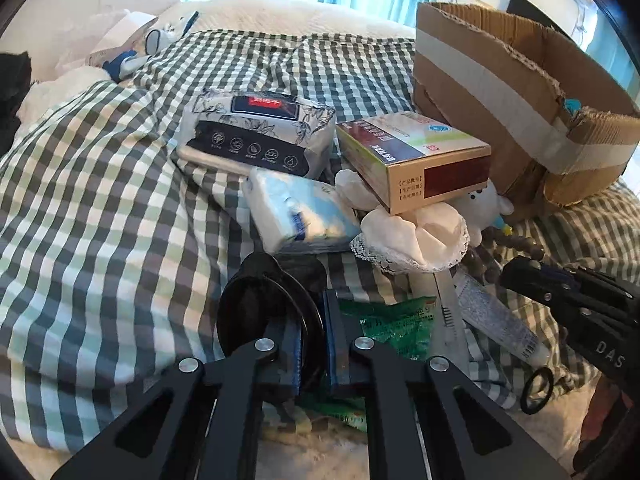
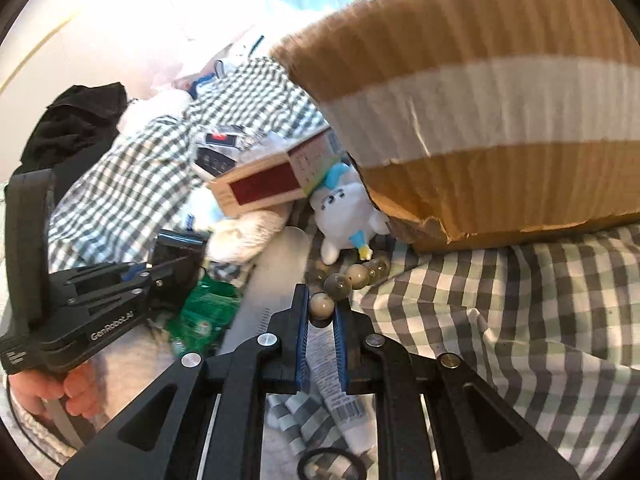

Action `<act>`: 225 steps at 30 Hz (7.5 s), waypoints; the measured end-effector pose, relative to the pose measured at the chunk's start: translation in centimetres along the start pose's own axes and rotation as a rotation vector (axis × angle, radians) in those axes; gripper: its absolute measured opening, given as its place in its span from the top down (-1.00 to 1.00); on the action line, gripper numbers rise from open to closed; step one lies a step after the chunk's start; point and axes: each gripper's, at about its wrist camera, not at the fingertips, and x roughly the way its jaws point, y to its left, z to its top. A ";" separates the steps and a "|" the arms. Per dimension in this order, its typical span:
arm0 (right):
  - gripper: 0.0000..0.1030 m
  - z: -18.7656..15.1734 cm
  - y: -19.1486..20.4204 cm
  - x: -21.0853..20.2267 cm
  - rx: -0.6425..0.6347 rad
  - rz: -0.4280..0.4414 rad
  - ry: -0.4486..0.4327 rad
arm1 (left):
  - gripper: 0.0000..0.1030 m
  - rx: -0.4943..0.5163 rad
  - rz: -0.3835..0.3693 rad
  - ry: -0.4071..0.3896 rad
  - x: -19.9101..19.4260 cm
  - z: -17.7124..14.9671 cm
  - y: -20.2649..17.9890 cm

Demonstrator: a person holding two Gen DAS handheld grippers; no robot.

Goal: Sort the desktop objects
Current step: 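Grasp the black round object with the left tool while the right tool grasps the brown bead bracelet, then lift the black object and bead bracelet and carry both over the cardboard box, then open both tools to drop the items into the box, then move both open tools back to the pile of items, then grasp the green packet with the left tool while the right tool grasps the white tube, then lift the green packet and white tube and carry both toward the cardboard box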

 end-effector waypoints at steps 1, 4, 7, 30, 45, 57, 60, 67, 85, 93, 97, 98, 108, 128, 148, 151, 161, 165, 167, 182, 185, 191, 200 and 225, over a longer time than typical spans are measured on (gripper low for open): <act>0.79 0.1 0.2 -0.3 -0.002 0.004 -0.010 | 0.83 -0.006 -0.006 -0.004 -0.3 -0.1 0.0; 0.78 0.5 1.3 -1.2 -0.014 0.017 -0.034 | 0.83 -0.023 -0.006 -0.019 -1.3 -0.3 0.0; 0.78 1.3 2.5 -1.7 -0.026 0.031 -0.064 | 0.83 -0.042 -0.019 -0.038 -2.3 -0.4 0.1; 0.79 3.3 3.9 -8.7 -0.105 0.080 -0.221 | 0.83 -0.112 0.040 -0.233 -8.3 -1.1 -2.3; 0.79 7.2 5.0 -14.8 -0.234 0.100 -0.343 | 0.83 -0.118 -0.001 -0.322 -11.5 1.2 -5.5; 0.79 12.9 -3.7 -18.9 -0.139 0.034 -0.428 | 0.83 -0.041 -0.076 -0.413 -13.1 8.3 -11.1; 0.79 13.5 -6.2 -18.9 -0.092 0.008 -0.432 | 0.83 -0.015 -0.099 -0.428 -12.6 10.3 -13.1; 0.79 13.7 -10.5 -17.7 -0.013 -0.022 -0.404 | 0.83 0.072 -0.117 -0.389 -8.7 13.5 -18.4; -0.31 13.5 -12.7 -19.7 0.078 -0.085 -0.508 | -0.49 0.067 -0.156 -0.290 -4.9 14.4 -21.8; -0.31 11.3 -11.8 -20.9 0.113 -0.067 -0.519 | -0.72 0.045 -0.092 -0.327 -10.2 13.0 -17.0; -0.31 9.3 -9.7 -21.5 0.102 -0.038 -0.509 | -0.82 -0.030 -0.067 -0.364 -14.2 11.5 -13.0; -0.31 8.7 -8.8 -21.7 0.094 -0.028 -0.505 | -0.83 -0.044 -0.056 -0.367 -15.1 11.1 -12.0; -0.31 4.0 -1.7 -18.8 0.005 -0.010 -0.436 | -0.99 -0.171 0.123 -0.360 -18.1 4.1 -1.6; -0.46 0.2 2.0 -6.4 -0.209 -0.096 -0.193 | -0.99 0.013 0.161 -0.084 -2.9 -3.2 -3.0; 0.19 -1.8 2.4 -0.3 -0.286 -0.083 0.098 | -0.09 0.154 0.129 0.016 0.4 -3.5 -4.8; 0.30 -2.2 2.6 0.6 -0.297 -0.087 0.124 | -0.09 0.169 0.126 -0.001 0.4 -3.2 -4.7; 0.37 -2.4 2.4 2.2 -0.295 -0.083 0.162 | 0.26 0.152 0.093 0.019 1.7 -2.3 -4.2; 0.44 -2.5 2.4 2.5 -0.297 -0.095 0.172 | 0.30 0.141 0.086 0.018 1.5 -2.2 -4.0; 0.52 -2.5 2.3 2.3 -0.292 -0.090 0.168 | 0.30 0.132 0.075 0.017 1.4 -2.1 -3.9; 0.59 -2.2 2.1 2.8 -0.275 -0.078 0.181 | 0.20 0.111 0.035 0.040 1.8 -2.3 -4.1; 0.59 -2.4 2.0 3.2 -0.268 -0.072 0.199 | 0.20 0.097 0.031 0.045 1.9 -2.2 -4.0; 0.61 -2.2 2.4 2.6 -0.275 -0.092 0.185 | 0.28 0.103 0.035 0.035 1.9 -2.5 -3.8; 0.71 -0.7 2.8 -0.2 -0.259 -0.082 0.091 | 0.33 0.087 0.025 0.004 0.2 -2.3 -4.2; 0.55 -2.4 2.8 1.3 -0.271 -0.050 0.179 | 0.33 -0.003 0.008 -0.050 -3.0 -2.4 -3.8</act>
